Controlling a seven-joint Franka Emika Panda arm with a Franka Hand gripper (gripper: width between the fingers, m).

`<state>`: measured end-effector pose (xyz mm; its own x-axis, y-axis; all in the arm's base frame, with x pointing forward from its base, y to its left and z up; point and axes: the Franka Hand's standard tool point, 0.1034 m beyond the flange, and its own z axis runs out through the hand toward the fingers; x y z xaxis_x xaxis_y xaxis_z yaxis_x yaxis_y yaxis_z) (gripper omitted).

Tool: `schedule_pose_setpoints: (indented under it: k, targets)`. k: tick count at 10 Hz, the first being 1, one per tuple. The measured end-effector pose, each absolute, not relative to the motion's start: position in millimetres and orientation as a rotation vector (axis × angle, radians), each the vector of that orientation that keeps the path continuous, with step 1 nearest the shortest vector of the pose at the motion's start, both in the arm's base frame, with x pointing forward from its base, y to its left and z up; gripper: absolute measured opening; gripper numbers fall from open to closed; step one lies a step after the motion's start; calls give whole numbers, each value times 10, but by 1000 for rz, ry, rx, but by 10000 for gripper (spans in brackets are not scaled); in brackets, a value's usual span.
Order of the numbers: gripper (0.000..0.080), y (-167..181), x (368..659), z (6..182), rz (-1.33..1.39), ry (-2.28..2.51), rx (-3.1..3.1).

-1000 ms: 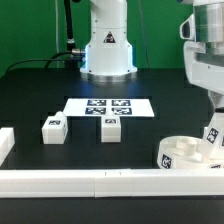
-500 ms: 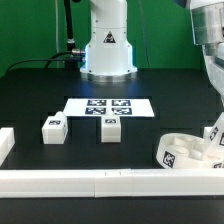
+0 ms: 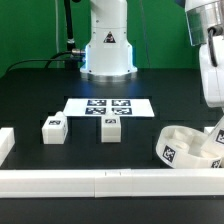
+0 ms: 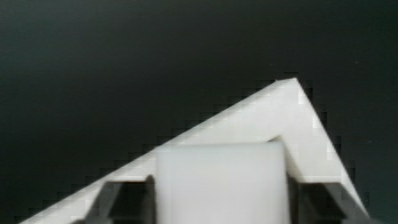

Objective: Assemble stool

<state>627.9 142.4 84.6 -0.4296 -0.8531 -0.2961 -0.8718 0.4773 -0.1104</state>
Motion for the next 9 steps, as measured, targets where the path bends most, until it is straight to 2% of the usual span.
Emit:
schedule_pose_setpoints:
  k: [1, 2, 3, 6, 7, 8, 9]
  targets:
    - [403, 1423, 6277, 888, 80, 2396, -1484]
    - [574, 1408, 6240, 959, 74, 2364, -1520]
    - [631, 1388, 6177, 1057, 72, 2341, -1537]
    - [647, 1300, 6098, 1457, 95, 2250, -1638]
    - [648, 1303, 6295, 1668, 118, 2231, -1622]
    - [648, 1301, 6338, 1625, 75, 2213, -1624]
    - [648, 1317, 6265, 1551, 89, 2223, -1637]
